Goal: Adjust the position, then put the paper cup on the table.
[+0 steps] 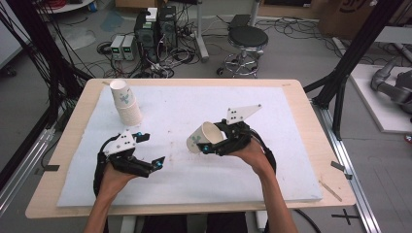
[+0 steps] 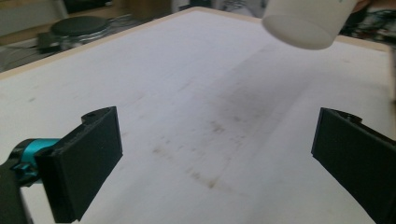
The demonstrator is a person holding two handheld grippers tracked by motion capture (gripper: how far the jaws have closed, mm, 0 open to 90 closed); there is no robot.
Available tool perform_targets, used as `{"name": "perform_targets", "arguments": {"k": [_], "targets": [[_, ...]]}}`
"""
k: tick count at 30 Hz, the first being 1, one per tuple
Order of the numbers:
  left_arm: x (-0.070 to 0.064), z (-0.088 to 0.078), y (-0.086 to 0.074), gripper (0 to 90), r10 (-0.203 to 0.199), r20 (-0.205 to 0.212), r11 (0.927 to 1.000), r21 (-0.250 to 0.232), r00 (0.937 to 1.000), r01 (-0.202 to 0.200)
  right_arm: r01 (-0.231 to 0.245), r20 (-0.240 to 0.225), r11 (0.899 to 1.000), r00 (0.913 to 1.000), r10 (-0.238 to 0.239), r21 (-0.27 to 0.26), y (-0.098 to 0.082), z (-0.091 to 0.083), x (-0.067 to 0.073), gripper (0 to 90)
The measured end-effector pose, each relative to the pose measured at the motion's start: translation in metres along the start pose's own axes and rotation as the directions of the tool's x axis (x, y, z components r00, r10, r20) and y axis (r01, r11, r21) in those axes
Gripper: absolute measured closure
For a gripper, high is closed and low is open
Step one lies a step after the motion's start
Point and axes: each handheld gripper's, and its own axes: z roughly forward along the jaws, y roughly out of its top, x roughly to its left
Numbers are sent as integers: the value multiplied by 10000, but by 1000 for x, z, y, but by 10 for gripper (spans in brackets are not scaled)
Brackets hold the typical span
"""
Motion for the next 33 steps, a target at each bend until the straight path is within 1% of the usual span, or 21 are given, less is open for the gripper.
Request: {"name": "perform_targets", "arguments": {"k": [1,2,3,4,5,6,8,10,11,12,13,14,15,17,19,20,23,24,25,26,33], "targets": [[0,0,0,17,0,0,10000,0,10000,0,0,0,10000,10000,0,0,0,0,0,340],[4,-4,-5,17,-229,-302,9997,-24,9993,228,-199,548,9975,9984,162,674,4,0,-4,340],[4,-4,-5,17,-229,-302,9997,-24,9993,228,-289,696,9960,9973,230,844,6,0,-5,340],[8,-8,-12,17,-503,-667,9987,-161,9965,493,-387,906,9937,9955,292,1053,8,0,-6,340],[8,-8,-12,17,-503,-667,9987,-161,9965,493,-387,906,9937,9955,292,1053,8,0,-6,340],[11,-10,-17,17,-684,-812,9973,-311,9944,661,-449,1379,9874,9902,238,1520,12,0,-9,340],[12,-11,-20,17,-746,-919,9966,-411,9930,710,-515,1524,9849,9880,260,1653,14,1,-10,340],[16,-14,-27,17,-855,-1147,9954,-535,9897,798,-703,2171,9700,9760,187,2326,21,4,-13,342],[16,-14,-27,17,-855,-1147,9954,-535,9897,798,-745,2374,9654,9713,134,2500,23,6,-15,343],[18,-15,-31,17,-964,-1229,9943,-584,9877,898,-831,2540,9592,9671,122,2703,25,7,-16,343],[18,-15,-31,18,-964,-1229,9943,-584,9877,898,-831,2540,9592,9671,122,2703,25,7,-16,343],[20,-17,-35,17,-1038,-1374,9932,-660,9851,954,-1016,2735,9468,9618,150,3055,29,10,-19,343],[21,-17,-37,17,-1096,-1407,9923,-729,9840,1001,-1116,2843,9404,9586,166,3212,31,11,-20,343],[22,-17,-40,17,-1147,-1426,9918,-724,9831,1052,-1284,2989,9297,9540,207,3451,34,15,-22,344],[23,-17,-43,17,-1203,-1526,9911,-744,9809,1100,-1328,3008,9266,9534,224,3519,35,16,-23,343],[24,-17,-45,17,-1213,-1528,9910,-743,9808,1110,-1395,3099,9178,9506,190,3717,37,20,-23,343],[25,-17,-51,17,-1267,-1628,9901,-815,9785,1146,-1370,3153,9126,9489,93,3852,38,24,-25,344],[26,-17,-54,17,-1315,-1721,9894,-848,9763,1183,-1454,3160,9057,9487,133,3983,38,26,-26,345],[26,-17,-54,17,-1315,-1721,9894,-848,9763,1183,-1454,3160,9057,9487,133,3983,38,26,-26,345],[26,-17,-55,17,-1398,-1697,9883,-854,9755,1268,-1508,3279,9024,9446,111,4037,37,29,-27,345],[26,-17,-56,18,-1383,-1686,9883,-877,9759,1249,-1481,3253,9010,9456,82,4077,37,31,-28,346]]}}
